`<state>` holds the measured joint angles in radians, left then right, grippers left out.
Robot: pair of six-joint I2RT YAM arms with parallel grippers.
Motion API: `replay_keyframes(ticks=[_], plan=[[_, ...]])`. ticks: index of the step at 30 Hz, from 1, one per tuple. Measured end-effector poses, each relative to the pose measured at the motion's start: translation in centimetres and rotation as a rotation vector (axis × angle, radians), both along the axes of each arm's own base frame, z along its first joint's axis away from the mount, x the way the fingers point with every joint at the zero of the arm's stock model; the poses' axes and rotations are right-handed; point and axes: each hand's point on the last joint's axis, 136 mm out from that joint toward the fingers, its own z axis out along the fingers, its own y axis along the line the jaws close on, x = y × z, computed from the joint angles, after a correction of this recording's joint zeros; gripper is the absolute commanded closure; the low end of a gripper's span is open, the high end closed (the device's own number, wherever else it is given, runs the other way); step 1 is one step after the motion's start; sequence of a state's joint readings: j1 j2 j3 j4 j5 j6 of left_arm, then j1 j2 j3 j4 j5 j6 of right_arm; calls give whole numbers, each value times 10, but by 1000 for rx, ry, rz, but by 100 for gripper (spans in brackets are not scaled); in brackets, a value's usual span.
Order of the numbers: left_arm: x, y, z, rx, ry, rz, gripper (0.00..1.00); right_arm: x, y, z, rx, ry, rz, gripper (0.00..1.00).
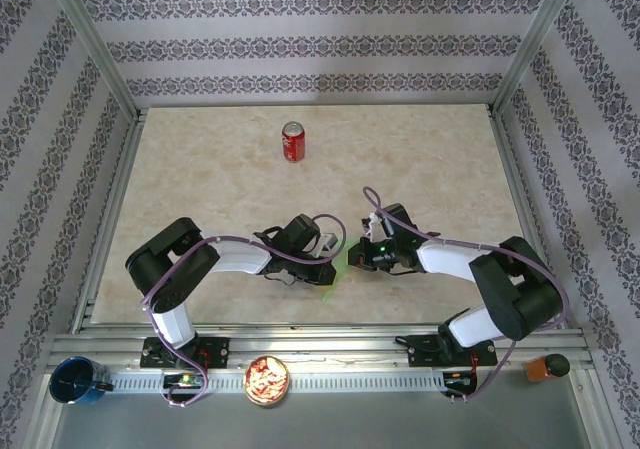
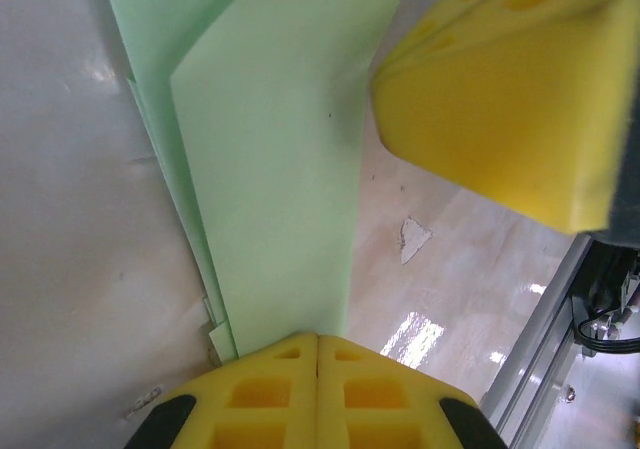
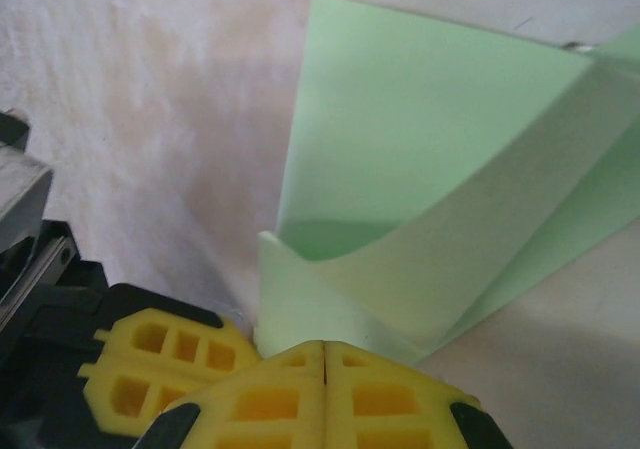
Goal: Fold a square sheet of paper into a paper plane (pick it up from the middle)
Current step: Fold the wing for the fifth time at the center of the table.
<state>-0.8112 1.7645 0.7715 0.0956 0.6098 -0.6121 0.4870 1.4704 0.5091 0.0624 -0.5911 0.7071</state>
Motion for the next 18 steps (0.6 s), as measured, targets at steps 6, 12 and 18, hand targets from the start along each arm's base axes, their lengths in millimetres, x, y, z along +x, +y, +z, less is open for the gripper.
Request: replay_keyframes(ticks=[6, 12, 18], plan=[[0, 0, 0, 0, 0, 0, 100, 11, 6, 2, 10, -18, 1, 97], [0, 0, 0, 0, 0, 0, 100, 14, 6, -5, 5, -12, -3, 97], [0, 0, 0, 0, 0, 0, 100, 28, -8, -12, 1, -4, -63, 97]])
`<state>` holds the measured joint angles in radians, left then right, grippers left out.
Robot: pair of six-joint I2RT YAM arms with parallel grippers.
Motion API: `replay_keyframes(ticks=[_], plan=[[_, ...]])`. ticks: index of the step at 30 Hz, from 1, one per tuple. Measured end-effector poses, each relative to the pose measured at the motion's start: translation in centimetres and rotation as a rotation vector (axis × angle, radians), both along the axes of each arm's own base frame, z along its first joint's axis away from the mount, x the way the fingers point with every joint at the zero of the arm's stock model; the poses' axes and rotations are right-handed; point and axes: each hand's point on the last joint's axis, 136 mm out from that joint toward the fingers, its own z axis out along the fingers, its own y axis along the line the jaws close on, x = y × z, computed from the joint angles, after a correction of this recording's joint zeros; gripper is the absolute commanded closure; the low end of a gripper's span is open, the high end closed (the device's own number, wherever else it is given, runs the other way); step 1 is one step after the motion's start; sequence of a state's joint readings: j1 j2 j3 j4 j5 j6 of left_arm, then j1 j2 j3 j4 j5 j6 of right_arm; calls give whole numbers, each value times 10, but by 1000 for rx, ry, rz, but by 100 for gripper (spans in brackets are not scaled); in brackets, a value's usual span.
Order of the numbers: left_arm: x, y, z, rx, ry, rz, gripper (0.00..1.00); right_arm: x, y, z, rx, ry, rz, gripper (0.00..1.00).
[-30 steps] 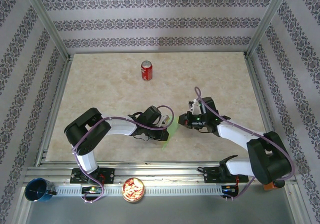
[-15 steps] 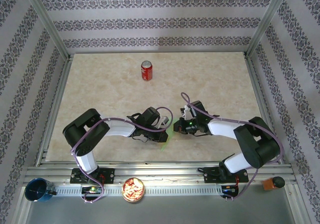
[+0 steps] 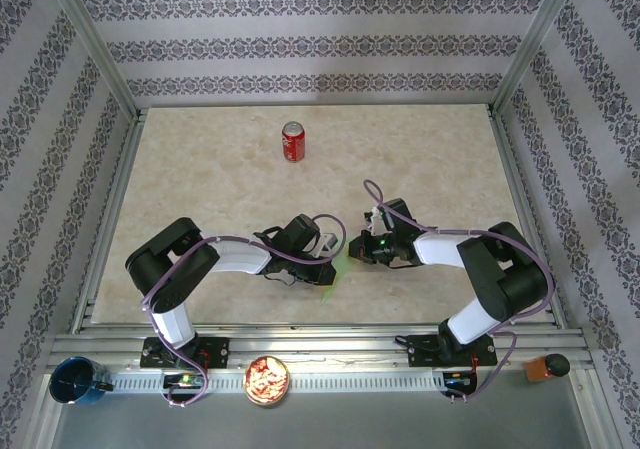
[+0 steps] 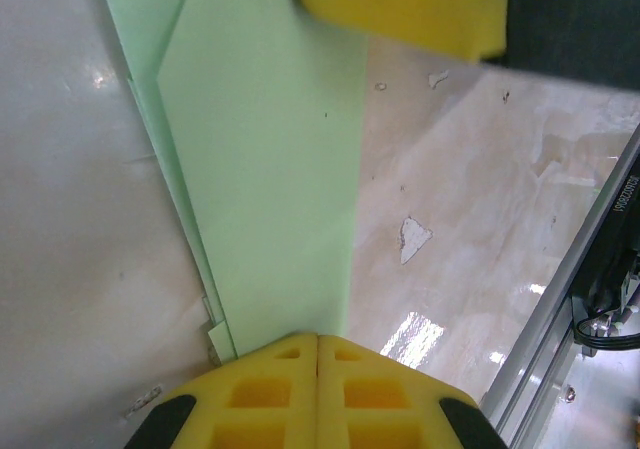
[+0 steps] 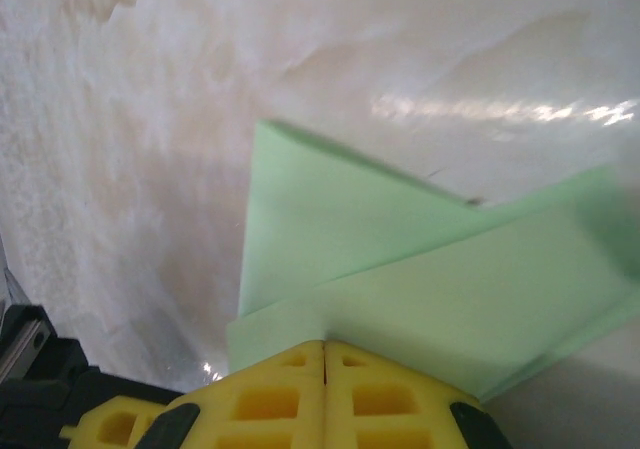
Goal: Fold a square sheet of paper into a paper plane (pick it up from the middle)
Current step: Fold the wing for the fifth time at the center of the table.
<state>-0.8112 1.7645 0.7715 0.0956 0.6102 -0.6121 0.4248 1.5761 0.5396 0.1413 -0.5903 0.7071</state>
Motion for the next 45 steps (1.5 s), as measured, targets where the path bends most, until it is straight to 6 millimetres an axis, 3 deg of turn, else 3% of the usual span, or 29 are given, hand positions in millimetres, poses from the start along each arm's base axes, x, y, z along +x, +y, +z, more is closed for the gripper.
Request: replay_keyframes(ticks=[11, 24, 27, 31, 35, 38, 45], plan=[[-1, 0, 0, -9, -4, -1, 100, 17, -16, -1, 5, -3, -75, 95], [-1, 0, 0, -19, -14, 0, 100, 39, -50, -1, 0, 12, -225, 94], [-2, 2, 1, -19, -13, 0, 100, 43, -56, 9, -5, -29, -249, 90], [-3, 3, 0, -16, -10, 0, 100, 43, -61, 38, 15, -135, -278, 86], [-3, 3, 1, -16, -8, 3, 100, 30, -52, 49, 39, -174, -252, 85], [-4, 4, 0, -14, -4, 5, 100, 16, -32, 48, 56, -164, -175, 86], [-4, 4, 1, -9, 1, 5, 100, -3, 10, 27, 62, -57, -9, 88]])
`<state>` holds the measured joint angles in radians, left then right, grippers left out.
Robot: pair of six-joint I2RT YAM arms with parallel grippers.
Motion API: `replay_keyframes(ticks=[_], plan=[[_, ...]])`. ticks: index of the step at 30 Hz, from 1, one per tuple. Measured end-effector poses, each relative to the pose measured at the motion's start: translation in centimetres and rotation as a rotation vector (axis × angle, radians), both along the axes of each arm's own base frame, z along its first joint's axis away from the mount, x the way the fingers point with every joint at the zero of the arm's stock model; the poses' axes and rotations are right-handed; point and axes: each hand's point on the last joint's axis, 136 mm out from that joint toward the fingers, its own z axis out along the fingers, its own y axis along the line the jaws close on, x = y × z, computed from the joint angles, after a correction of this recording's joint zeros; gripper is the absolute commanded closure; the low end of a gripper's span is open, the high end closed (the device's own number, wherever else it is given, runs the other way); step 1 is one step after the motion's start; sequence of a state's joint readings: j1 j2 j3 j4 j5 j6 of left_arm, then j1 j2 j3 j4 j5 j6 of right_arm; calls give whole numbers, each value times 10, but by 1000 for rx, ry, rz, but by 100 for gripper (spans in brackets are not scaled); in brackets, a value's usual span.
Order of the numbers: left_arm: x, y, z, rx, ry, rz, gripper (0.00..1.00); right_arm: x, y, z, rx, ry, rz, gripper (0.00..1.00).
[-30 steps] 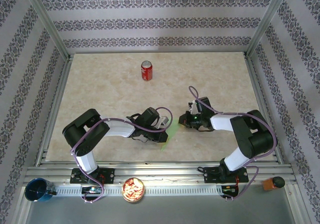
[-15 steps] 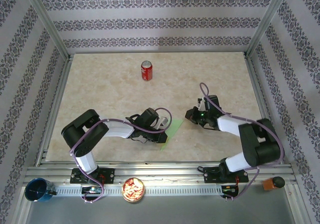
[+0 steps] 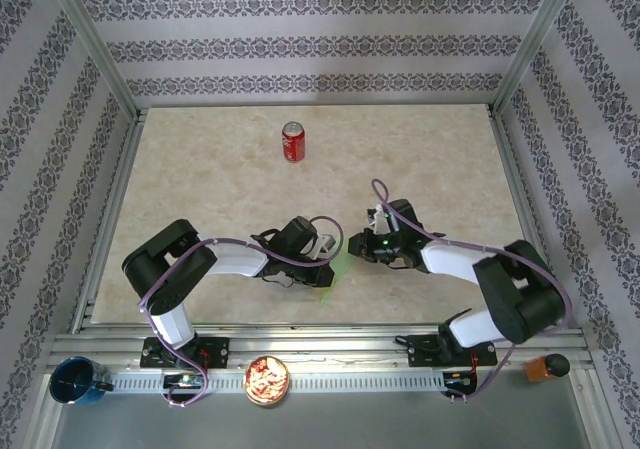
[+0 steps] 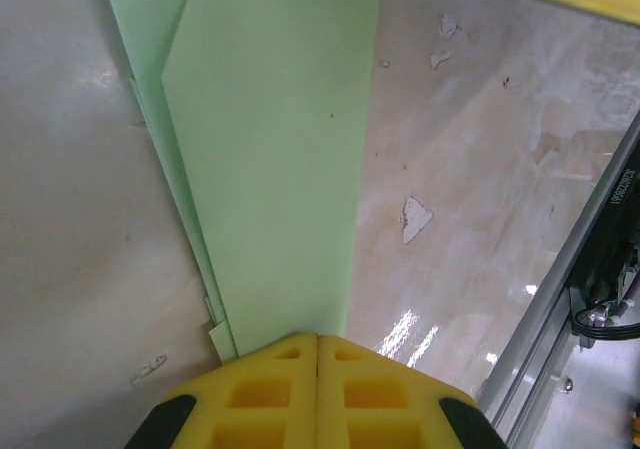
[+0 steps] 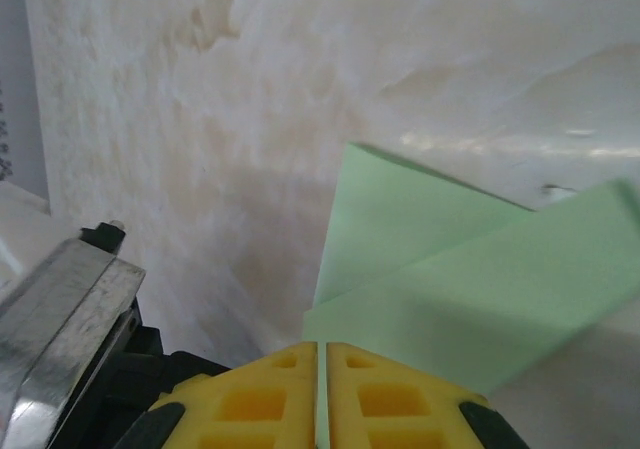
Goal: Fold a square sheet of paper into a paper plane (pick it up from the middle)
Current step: Fold the wing for the fifth time at the center of the table.
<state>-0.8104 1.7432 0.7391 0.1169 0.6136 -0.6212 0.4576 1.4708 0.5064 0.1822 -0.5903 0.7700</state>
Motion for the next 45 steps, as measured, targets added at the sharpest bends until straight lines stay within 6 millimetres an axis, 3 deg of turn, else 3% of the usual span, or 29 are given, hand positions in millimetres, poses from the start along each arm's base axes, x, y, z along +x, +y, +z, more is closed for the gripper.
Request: replay_keyframes(ticks=[7, 16, 20, 27, 30, 38, 45], plan=[[-1, 1, 0, 13, 12, 0, 100, 0, -7, -30, -80, 44, -9, 93], [-5, 12, 4, 68, 40, 30, 90, 2, -9, -30, -61, 34, -19, 95], [-2, 11, 25, 49, 30, 50, 90, 2, -9, -29, -60, 34, -19, 96], [18, -24, 59, -36, -8, 36, 92, 2, -9, -30, -58, 37, -24, 96], [21, -35, 52, -24, 3, 26, 93, 2, -9, -30, -58, 38, -24, 96], [10, -34, 7, 78, 71, 11, 93, 2, -9, -30, -60, 36, -27, 96], [4, -30, 2, 93, 52, 6, 92, 2, -10, -30, -60, 34, -28, 97]])
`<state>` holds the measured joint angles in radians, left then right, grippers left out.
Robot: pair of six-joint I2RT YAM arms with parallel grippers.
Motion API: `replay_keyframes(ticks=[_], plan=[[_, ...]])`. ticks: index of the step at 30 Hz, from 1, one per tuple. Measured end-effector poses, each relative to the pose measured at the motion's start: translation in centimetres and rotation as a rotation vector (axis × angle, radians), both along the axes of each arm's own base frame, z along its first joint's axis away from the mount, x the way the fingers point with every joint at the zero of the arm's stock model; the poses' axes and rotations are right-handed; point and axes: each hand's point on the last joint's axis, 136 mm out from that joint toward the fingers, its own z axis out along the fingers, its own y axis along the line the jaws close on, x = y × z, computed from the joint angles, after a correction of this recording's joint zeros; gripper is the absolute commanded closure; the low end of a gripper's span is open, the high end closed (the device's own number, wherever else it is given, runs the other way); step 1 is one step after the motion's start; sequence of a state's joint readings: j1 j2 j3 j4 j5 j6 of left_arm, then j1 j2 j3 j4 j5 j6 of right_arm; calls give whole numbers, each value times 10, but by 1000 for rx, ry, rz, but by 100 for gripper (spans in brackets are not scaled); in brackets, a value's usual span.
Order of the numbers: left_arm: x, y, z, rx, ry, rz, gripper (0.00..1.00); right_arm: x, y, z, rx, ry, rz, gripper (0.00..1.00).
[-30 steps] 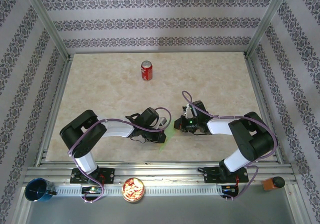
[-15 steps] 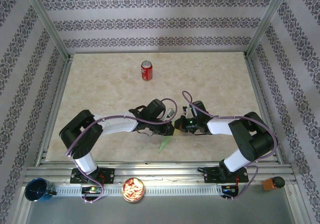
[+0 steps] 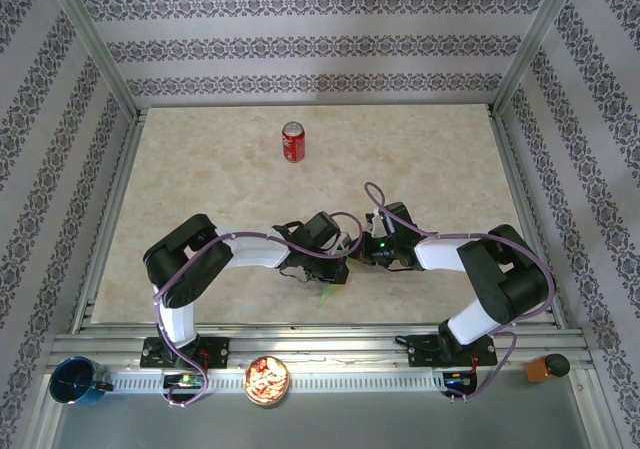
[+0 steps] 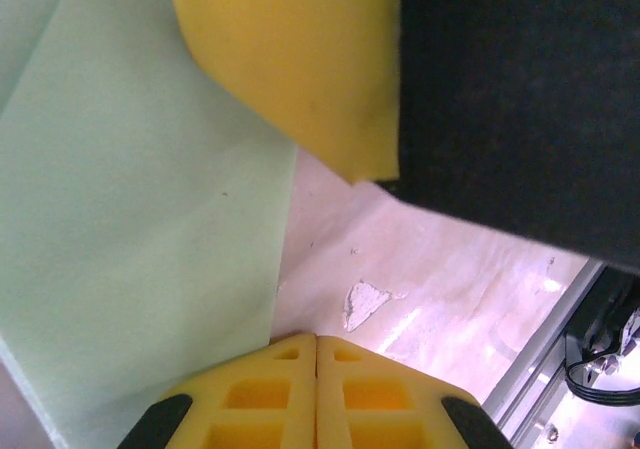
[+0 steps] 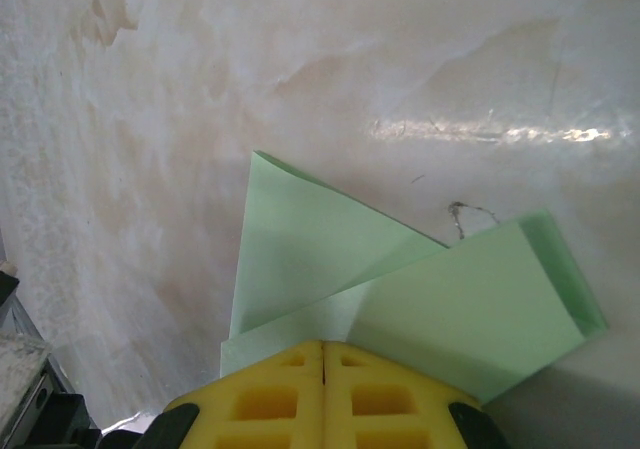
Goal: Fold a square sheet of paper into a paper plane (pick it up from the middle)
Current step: Fold the wing for the fifth time at the center of the table.
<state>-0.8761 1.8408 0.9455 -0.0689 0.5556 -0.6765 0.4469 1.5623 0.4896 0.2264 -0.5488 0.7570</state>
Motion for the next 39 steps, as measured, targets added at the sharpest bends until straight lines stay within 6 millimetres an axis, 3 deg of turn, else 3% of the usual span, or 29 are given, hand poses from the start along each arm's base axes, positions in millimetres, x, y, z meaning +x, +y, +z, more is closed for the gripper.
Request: replay_keyframes(ticks=[18, 24, 27, 31, 36, 39], plan=[[-56, 71, -3, 24, 6, 16, 92, 0, -1, 0, 7, 4, -1, 97], [-72, 90, 6, 22, 4, 15, 91, 1, 0, 1, 4, 14, -2, 95], [-65, 87, 22, -28, -36, 26, 89, 3, 1, 2, -2, 18, 0, 95], [-36, 88, 32, -51, -54, 99, 82, 7, 2, 8, -11, 24, 4, 90], [3, 81, 32, -41, -50, 170, 80, 19, -9, 45, 0, -61, -51, 89], [16, 75, 29, -32, -41, 184, 78, 26, -30, 63, 16, -120, -130, 89]])
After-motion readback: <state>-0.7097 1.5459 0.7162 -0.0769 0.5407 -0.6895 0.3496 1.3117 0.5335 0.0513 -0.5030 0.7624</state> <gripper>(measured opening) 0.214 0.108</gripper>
